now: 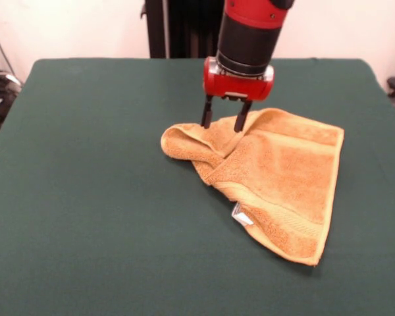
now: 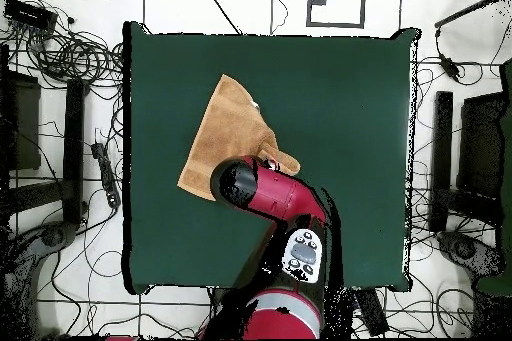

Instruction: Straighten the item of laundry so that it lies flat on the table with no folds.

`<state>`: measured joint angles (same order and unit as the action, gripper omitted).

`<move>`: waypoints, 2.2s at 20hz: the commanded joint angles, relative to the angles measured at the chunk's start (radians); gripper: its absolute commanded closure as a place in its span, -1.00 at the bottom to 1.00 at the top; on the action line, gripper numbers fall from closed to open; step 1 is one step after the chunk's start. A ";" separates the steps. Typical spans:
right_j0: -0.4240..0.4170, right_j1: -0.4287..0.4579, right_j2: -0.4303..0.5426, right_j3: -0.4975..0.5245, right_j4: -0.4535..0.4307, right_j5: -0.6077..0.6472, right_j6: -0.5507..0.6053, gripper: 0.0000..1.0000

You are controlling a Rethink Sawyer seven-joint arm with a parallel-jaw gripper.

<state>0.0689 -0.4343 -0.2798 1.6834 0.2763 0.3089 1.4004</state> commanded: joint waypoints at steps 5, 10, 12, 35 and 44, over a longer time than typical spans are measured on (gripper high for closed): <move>-0.019 0.086 0.136 0.042 0.001 -0.070 0.210 -1.00; -0.020 0.090 0.136 0.038 -0.002 -0.071 0.204 -1.00; -0.022 0.095 0.137 0.029 -0.001 -0.069 0.202 -1.00; -0.021 0.146 0.127 -0.017 -0.007 -0.078 0.192 -1.00; -0.018 0.145 0.124 -0.021 -0.006 -0.071 0.191 -1.00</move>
<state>0.0370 -0.3516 -0.2762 1.6795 0.2772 0.2727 1.4004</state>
